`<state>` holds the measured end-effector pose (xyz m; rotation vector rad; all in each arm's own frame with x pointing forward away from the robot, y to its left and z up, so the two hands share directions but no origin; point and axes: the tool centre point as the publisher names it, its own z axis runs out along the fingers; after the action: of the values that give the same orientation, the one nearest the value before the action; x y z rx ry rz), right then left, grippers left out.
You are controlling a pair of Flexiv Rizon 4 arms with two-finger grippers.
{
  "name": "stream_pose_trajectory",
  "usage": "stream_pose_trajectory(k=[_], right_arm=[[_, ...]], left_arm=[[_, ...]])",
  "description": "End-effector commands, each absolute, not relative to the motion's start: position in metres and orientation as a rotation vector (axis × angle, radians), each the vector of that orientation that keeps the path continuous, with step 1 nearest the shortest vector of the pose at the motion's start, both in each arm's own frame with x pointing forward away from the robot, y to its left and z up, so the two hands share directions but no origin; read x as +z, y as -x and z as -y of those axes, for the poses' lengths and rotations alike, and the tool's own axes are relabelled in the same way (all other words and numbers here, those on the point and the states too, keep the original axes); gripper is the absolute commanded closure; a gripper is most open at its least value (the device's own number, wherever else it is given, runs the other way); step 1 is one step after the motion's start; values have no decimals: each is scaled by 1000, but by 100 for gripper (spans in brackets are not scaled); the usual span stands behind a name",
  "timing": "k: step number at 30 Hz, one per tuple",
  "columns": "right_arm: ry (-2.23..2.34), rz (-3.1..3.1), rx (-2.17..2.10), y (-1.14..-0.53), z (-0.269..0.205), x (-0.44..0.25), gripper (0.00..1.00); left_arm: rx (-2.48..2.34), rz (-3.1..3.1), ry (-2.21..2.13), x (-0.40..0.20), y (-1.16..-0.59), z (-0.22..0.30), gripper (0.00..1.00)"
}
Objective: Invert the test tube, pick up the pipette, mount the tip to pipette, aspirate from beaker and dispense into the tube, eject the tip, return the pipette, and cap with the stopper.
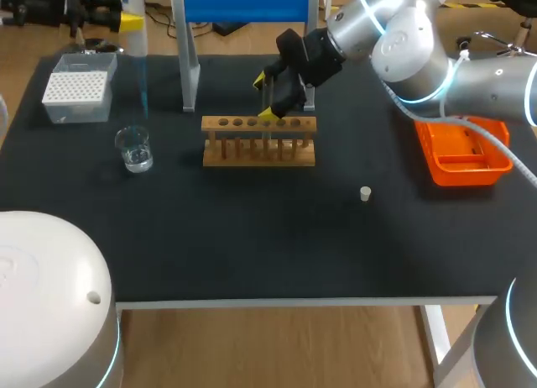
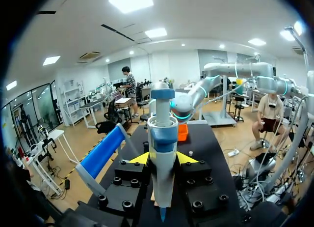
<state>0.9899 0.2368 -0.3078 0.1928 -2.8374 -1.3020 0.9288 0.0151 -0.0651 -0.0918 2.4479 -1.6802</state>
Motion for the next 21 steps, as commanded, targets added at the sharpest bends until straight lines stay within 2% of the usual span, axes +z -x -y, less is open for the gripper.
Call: stream_pose_trajectory(k=[1, 21], right_arm=[[-193, 2838, -1295, -990, -236, -307, 0], [-193, 2838, -1295, -990, -236, -307, 0]], left_arm=[[-1680, -2467, 53, -40, -933, 0, 100], [-1718, -2531, -178, 7, -970, 110, 100]])
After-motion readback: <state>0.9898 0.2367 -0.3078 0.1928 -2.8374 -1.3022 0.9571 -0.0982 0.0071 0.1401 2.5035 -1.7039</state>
